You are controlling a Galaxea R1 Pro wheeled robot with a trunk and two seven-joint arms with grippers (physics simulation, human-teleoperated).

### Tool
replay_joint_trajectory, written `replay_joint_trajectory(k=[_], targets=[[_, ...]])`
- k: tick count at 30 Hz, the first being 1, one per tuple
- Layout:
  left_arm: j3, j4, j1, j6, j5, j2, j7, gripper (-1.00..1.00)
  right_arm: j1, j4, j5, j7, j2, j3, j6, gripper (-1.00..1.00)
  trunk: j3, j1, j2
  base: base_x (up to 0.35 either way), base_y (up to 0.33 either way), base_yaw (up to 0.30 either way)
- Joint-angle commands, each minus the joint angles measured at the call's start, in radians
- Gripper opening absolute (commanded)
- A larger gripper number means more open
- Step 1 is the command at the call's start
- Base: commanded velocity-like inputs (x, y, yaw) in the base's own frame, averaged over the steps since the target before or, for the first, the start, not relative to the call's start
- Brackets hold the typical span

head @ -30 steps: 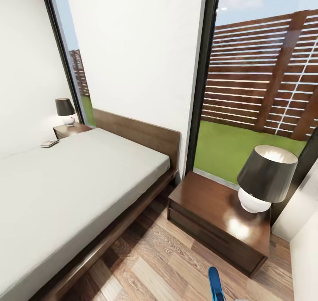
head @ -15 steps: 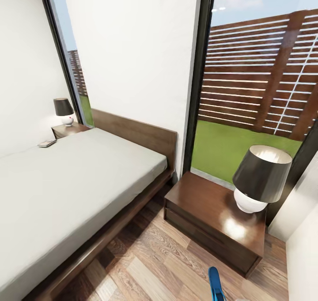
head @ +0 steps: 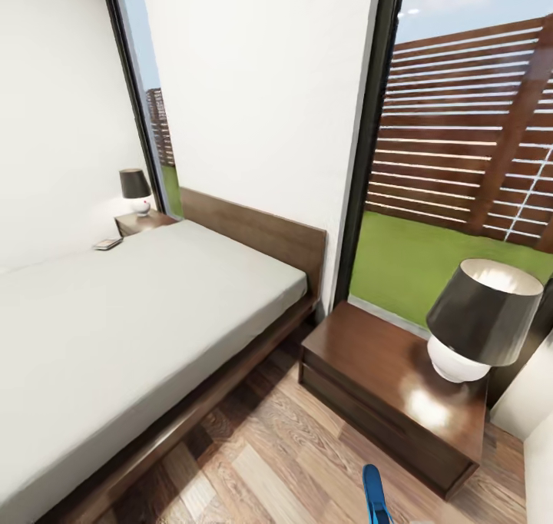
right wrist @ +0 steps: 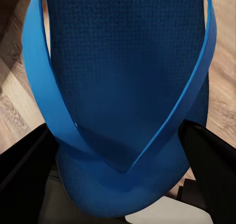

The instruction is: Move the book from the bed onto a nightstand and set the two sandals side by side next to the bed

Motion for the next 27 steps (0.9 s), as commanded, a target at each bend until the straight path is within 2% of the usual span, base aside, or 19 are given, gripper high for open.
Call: replay_joint_trajectory(k=[1, 4, 13, 19, 27], targets=[[-0.005, 0.002, -0.001, -0.004, 0.006, 0.000, -0.001, 1.00, -0.001, 0.004, -0.008, 0.005, 0.000, 0.008, -0.008, -1.00, -0.001, 0.000, -0.001, 0.000, 0.000, 0.285], [-0.005, 0.002, -0.001, -0.004, 0.006, 0.000, -0.001, 1.00, -0.001, 0.004, -0.008, 0.005, 0.000, 0.008, -0.008, -1.00, -0.001, 0.000, -0.001, 0.000, 0.000, 0.169], [-0.005, 0.002, -0.001, -0.004, 0.006, 0.000, -0.001, 1.00, -0.001, 0.005, -0.008, 0.006, 0.000, 0.008, -0.008, -1.00, -0.001, 0.000, -0.001, -0.001, 0.000, 0.019], [-0.005, 0.002, -0.001, -0.004, 0.006, 0.000, -0.001, 1.00, -0.001, 0.004, -0.008, 0.006, 0.000, 0.008, -0.008, -1.00, -0.001, 0.000, -0.001, -0.201, 0.000, 0.000], [-0.005, 0.002, -0.001, -0.004, 0.006, 0.000, -0.001, 1.00, -0.001, 0.004, -0.008, 0.006, 0.000, 0.008, -0.008, -1.00, -0.001, 0.000, -0.001, -0.034, 0.000, 0.000]])
